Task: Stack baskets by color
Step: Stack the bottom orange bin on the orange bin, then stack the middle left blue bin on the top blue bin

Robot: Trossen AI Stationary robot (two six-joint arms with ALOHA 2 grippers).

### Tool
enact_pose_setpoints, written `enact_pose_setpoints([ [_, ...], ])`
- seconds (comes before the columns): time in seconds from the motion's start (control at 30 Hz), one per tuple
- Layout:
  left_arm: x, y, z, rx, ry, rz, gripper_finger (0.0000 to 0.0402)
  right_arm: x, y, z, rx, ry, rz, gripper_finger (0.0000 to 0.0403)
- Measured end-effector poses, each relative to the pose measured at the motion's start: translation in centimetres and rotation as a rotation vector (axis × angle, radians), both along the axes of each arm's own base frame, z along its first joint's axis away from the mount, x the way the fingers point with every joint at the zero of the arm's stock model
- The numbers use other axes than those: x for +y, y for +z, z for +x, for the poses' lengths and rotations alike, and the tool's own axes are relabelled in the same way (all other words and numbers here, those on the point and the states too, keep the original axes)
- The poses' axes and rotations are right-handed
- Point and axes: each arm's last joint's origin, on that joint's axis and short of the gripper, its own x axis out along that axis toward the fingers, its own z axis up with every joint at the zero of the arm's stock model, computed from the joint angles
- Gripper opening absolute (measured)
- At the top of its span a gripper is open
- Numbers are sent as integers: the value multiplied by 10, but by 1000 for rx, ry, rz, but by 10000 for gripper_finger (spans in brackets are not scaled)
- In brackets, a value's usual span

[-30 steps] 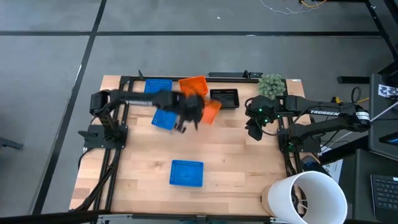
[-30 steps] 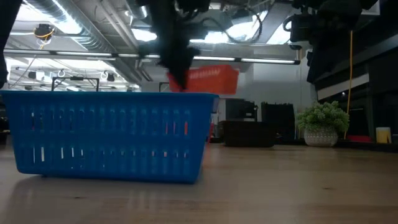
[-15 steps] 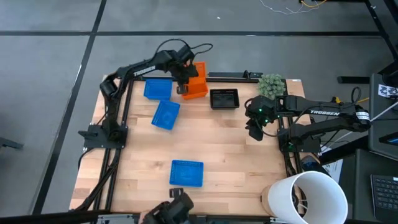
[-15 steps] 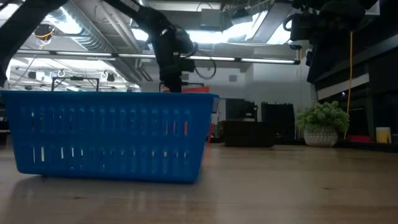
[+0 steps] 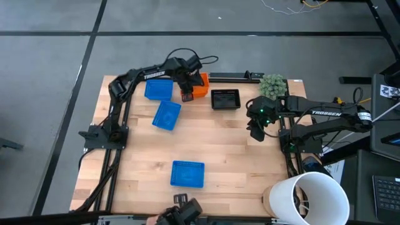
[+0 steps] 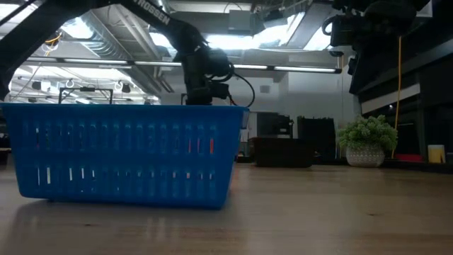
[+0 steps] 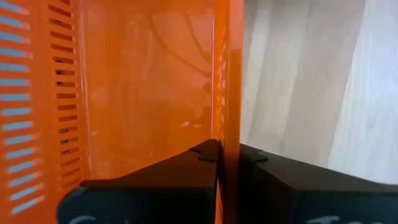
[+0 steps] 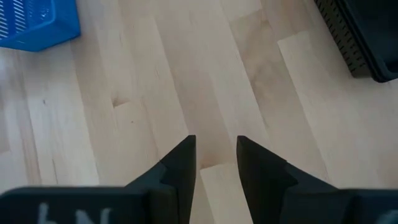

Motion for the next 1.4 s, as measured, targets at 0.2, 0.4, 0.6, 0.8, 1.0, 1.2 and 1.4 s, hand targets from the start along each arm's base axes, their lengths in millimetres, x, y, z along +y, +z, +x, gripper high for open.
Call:
enact_pose_setpoints([
  [0.2, -6, 0, 4, 60, 5, 85, 23, 0, 0, 0, 1, -8, 5, 115],
  [0.4, -2, 0, 1, 54, 39, 74, 70, 0, 0, 0, 4, -8, 6, 115],
  [0.6, -11, 20, -4, 107, 74, 46, 86, 0, 0, 0, 5, -8, 6, 115],
  [0.8, -42, 39, -29, 308, 57, -170, 86, 0, 0, -1, 8, -12, 9, 115],
  [1.0, -64, 18, -59, 467, 187, -305, 82, 0, -4, -1, 18, -14, 12, 115],
  [1.2, -93, 36, -102, 482, 368, -247, 78, 1, -20, -4, 58, -13, 18, 115],
  [1.4, -109, 32, -130, 85, 672, -153, 79, 2, -43, -9, 107, -39, 39, 115],
])
